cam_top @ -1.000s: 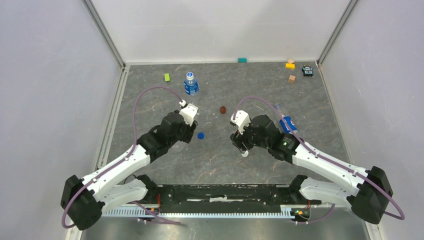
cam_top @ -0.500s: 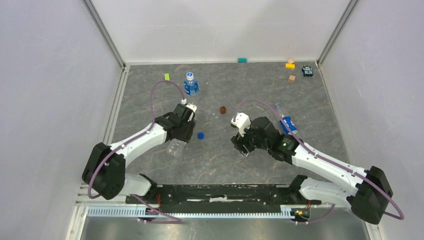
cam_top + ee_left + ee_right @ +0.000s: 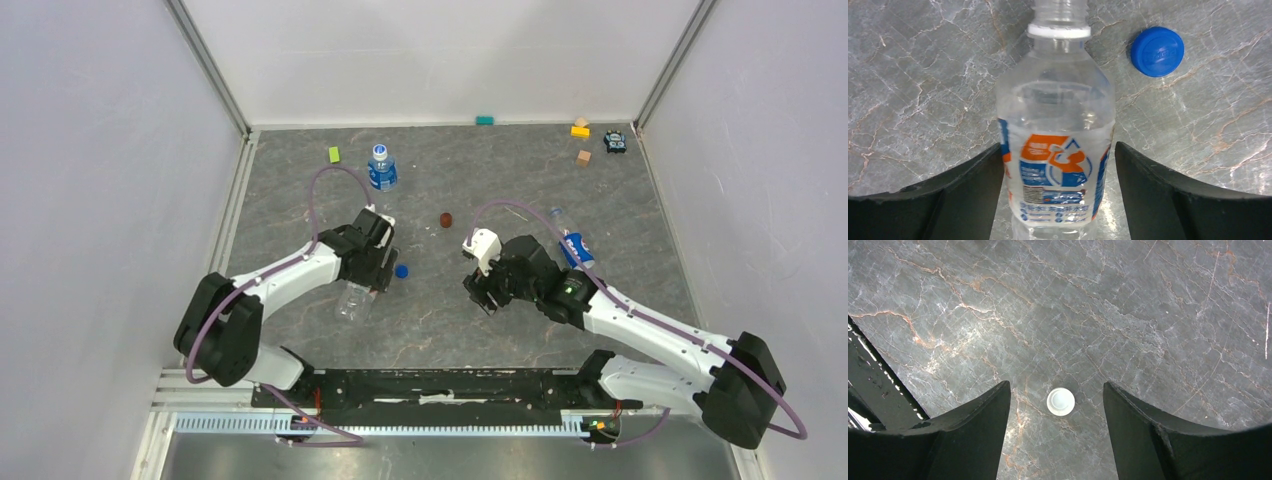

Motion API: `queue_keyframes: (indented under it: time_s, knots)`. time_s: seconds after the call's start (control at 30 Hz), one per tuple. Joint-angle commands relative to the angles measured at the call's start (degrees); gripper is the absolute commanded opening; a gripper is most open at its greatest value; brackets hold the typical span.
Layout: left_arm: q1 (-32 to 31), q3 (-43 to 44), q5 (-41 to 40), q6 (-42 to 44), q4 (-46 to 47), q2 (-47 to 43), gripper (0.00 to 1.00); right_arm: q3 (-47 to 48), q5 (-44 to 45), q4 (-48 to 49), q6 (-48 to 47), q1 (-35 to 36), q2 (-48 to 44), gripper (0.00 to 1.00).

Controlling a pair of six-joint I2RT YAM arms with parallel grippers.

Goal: Screw on the bottle caps
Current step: Place the plastic bottle at the center of the board, then pick up the bottle cap from the center of the board.

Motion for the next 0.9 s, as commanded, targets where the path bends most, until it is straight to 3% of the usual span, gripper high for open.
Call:
queue_keyframes:
  time_s: [0.0, 0.23, 0.43, 0.67, 0.87]
  knots:
    - [0.2, 4.7, -1.8, -3.9, -2.5, -3.7, 0.88, -0.3, 0.2, 1.0, 1.0, -0.4, -1.6, 0.74]
    - [0.1, 11.8, 1.8, -3.5, -6.3, -10.6, 1.00, -0.9, 2.2, -0.1, 4.4, -2.0, -2.4, 0.83]
    - [-4.0, 14.0, 2.9, -6.1, -4.0, -16.0, 0.96, -3.2, 3.8, 0.3, 7.0, -6.8, -3.9, 0.92]
    - [-23.2, 21.6, -3.5, -7.8, -4.3, -5.2, 0.93, -6.2, 5.3, 1.0, 8.6, -15.3, -8.7, 0.96]
    - [-33.3, 27.8, -4.9, -9.1, -3.8, 8.2, 0.85, -8.1, 14.6, 1.2, 11.7, -18.4, -16.7, 0.98]
